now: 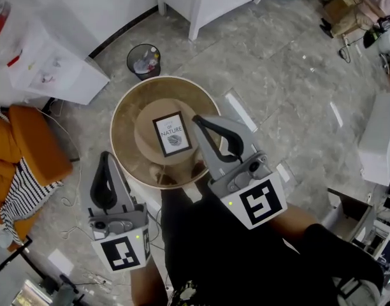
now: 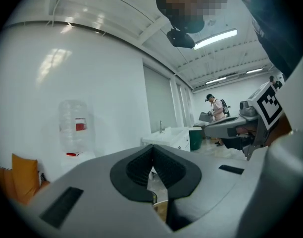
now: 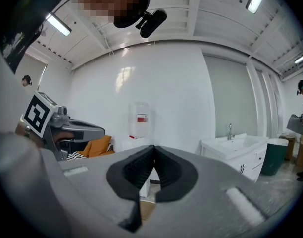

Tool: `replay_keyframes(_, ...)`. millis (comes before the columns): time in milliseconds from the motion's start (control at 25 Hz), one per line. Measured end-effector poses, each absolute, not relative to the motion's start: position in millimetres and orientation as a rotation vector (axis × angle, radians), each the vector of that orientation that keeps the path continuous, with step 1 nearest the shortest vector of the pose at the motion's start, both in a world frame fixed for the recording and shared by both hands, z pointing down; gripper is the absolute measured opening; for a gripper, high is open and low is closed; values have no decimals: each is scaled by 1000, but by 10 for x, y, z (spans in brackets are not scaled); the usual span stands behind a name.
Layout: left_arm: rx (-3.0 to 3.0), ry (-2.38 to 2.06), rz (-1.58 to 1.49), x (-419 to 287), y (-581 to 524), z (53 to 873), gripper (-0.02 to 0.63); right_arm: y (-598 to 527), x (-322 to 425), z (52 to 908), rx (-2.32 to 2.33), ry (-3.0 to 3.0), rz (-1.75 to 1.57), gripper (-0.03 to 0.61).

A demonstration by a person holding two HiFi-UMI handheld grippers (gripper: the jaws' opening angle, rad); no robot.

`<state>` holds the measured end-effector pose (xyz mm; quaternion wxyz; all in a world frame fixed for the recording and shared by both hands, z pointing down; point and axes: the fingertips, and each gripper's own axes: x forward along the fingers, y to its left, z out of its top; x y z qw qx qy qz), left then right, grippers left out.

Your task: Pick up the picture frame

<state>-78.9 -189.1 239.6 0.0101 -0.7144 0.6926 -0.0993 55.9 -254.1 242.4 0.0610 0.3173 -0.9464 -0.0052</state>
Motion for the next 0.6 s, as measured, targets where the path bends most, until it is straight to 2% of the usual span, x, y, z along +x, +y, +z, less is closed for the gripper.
replay_keyframes(600,-2413,2091,-379,-548,-2081,3236,12,-2591,693,3402,1017,-2736,194,-2)
